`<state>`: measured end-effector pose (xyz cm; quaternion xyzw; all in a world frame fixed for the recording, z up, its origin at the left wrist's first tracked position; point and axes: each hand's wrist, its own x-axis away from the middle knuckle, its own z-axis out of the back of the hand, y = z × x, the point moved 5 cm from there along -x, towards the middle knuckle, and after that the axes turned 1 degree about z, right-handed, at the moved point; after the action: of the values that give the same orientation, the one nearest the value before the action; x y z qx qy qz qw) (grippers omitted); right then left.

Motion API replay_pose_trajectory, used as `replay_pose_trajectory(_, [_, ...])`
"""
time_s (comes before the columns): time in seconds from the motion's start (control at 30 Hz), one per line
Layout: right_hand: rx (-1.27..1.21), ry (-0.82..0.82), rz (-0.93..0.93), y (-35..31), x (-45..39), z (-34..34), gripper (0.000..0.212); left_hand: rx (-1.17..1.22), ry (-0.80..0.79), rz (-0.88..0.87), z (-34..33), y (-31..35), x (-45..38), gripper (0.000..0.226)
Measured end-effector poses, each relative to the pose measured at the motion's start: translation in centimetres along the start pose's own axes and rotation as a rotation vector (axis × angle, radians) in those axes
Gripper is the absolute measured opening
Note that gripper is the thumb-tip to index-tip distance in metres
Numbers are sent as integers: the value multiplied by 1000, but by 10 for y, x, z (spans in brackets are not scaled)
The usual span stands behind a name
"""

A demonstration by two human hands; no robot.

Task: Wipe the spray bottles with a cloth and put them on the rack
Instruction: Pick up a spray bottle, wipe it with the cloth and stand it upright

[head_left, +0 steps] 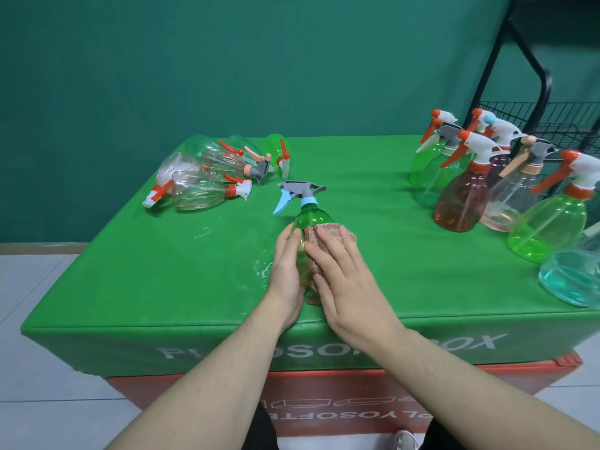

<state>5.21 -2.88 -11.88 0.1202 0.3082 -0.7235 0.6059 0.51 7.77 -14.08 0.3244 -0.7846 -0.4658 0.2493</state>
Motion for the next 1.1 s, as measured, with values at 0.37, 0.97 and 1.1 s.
replay_pose_trajectory(0.37, [-28, 92, 55, -2, 20, 3, 43, -3, 11, -5, -3, 10, 7, 55])
replay_pose_trajectory(0.97, [-308, 28, -194, 10, -56, 17, 51, 92, -65, -14, 1, 2, 0, 39])
replay_pose_trajectory(1.1, [-423, 0, -330, 18, -70, 16, 43, 96, -49, -12, 1, 2, -1, 44])
